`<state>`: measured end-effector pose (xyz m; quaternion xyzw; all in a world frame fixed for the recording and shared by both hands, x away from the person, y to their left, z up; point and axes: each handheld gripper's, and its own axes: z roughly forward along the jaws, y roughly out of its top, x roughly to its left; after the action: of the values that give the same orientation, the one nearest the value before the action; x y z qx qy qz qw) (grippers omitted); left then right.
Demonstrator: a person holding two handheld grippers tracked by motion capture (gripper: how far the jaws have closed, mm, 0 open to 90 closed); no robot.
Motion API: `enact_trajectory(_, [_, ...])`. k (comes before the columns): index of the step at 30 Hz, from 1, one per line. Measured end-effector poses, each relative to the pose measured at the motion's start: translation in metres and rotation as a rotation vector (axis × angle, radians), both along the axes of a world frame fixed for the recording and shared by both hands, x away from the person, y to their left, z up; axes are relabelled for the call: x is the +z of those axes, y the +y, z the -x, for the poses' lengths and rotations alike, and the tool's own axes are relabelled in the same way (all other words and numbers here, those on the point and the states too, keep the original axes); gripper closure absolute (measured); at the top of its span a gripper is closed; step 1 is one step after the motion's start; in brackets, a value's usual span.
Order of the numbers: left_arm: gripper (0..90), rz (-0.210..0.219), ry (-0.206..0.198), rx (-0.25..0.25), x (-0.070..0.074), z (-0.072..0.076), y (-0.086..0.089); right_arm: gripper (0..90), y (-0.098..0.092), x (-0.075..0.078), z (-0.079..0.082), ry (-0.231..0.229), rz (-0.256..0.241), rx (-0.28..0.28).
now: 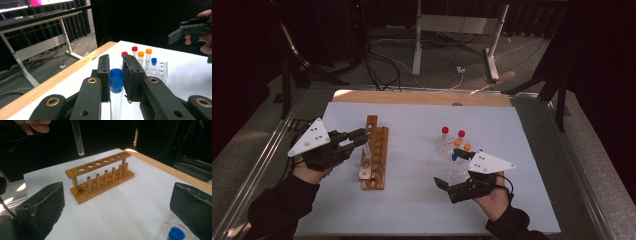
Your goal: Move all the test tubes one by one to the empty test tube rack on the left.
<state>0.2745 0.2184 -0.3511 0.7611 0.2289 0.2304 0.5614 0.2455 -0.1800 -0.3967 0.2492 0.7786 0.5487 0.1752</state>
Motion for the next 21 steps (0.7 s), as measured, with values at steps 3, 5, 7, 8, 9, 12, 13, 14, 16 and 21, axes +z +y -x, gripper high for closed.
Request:
enact_trajectory(3, [78.1, -0.007, 0.026, 0.013, -0.011, -0.001, 0.005, 0.0, -0.004, -0.001, -0.001, -0.002, -0.009, -0.01])
enact_trajectory(5, [78.1, -0.011, 0.03, 0.016, -0.013, -0.001, 0.005, 0.0, -0.005, -0.001, -0.002, 0.0, -0.008, -0.013])
enact_trajectory(7, [78.1, -0.017, 0.051, 0.024, -0.02, -0.001, 0.007, 0.0, -0.006, -0.002, -0.001, -0.001, -0.004, -0.018])
enact_trajectory(8, [78.1, -0.017, 0.051, 0.024, -0.02, -0.001, 0.007, 0.0, -0.006, -0.002, -0.001, 0.0, -0.005, -0.019])
enact_trajectory(9, [78.1, -0.017, 0.056, 0.026, -0.023, -0.002, 0.008, 0.0, -0.007, -0.003, -0.001, -0.002, -0.004, -0.018])
enact_trajectory(12, [78.1, -0.017, 0.071, 0.031, -0.031, -0.002, 0.01, 0.0, -0.007, -0.004, -0.001, -0.003, 0.001, -0.02])
enact_trajectory(13, [78.1, -0.017, 0.072, 0.031, -0.034, -0.002, 0.01, 0.0, -0.007, -0.004, -0.001, -0.003, 0.001, -0.02])
enact_trajectory(14, [78.1, -0.012, 0.086, 0.031, -0.04, -0.003, 0.009, 0.0, -0.008, -0.004, -0.001, -0.007, 0.005, -0.026])
enact_trajectory(16, [78.1, -0.015, 0.083, 0.037, -0.043, -0.003, 0.009, 0.0, -0.008, -0.005, -0.001, -0.003, 0.003, -0.026])
enact_trajectory(21, [78.2, -0.017, 0.101, 0.041, -0.055, -0.005, 0.009, 0.0, -0.008, -0.008, 0.0, -0.003, 0.009, -0.025])
